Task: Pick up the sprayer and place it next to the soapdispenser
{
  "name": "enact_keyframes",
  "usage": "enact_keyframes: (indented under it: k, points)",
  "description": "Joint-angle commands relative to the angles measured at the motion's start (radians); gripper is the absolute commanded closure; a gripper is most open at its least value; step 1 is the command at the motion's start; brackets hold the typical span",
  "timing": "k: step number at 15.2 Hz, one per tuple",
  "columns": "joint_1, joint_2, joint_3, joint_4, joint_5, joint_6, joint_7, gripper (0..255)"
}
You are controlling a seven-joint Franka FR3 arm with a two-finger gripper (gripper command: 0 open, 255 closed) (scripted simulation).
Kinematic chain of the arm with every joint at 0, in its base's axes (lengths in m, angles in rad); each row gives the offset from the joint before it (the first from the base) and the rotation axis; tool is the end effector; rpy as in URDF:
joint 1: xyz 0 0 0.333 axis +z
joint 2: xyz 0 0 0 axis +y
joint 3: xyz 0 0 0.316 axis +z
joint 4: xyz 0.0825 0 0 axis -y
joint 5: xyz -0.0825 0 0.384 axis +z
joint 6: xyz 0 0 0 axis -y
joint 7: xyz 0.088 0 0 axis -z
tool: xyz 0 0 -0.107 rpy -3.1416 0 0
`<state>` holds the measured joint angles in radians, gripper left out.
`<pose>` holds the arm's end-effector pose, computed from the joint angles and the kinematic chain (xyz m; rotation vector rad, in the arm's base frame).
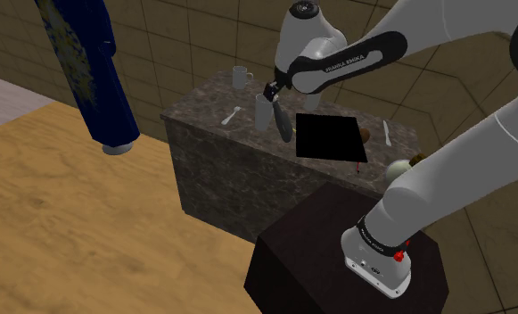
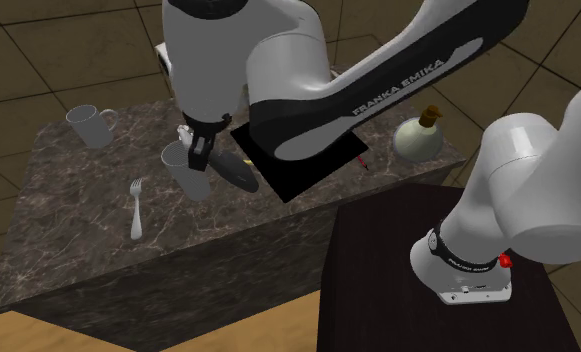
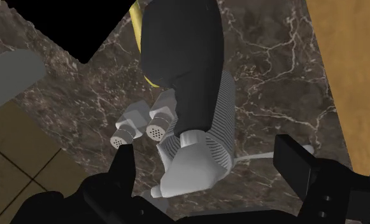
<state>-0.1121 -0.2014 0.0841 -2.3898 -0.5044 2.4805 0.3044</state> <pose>0.4932 -0.0113 0.4261 2.7661 0.0351 0.4655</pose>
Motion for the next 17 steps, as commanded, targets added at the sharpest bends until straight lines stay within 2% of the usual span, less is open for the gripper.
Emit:
enact_keyframes:
  k: [1,9,17]
  points:
    - [-0.023,0.078,0.011,0.035,-0.083,0.054,0.060,0]
    - [-0.046,0.174,-0.004,0.052,-0.158,0.131,0.113,0]
    - [-0.045,0.174,-0.004,0.052,-0.158,0.131,0.113,0]
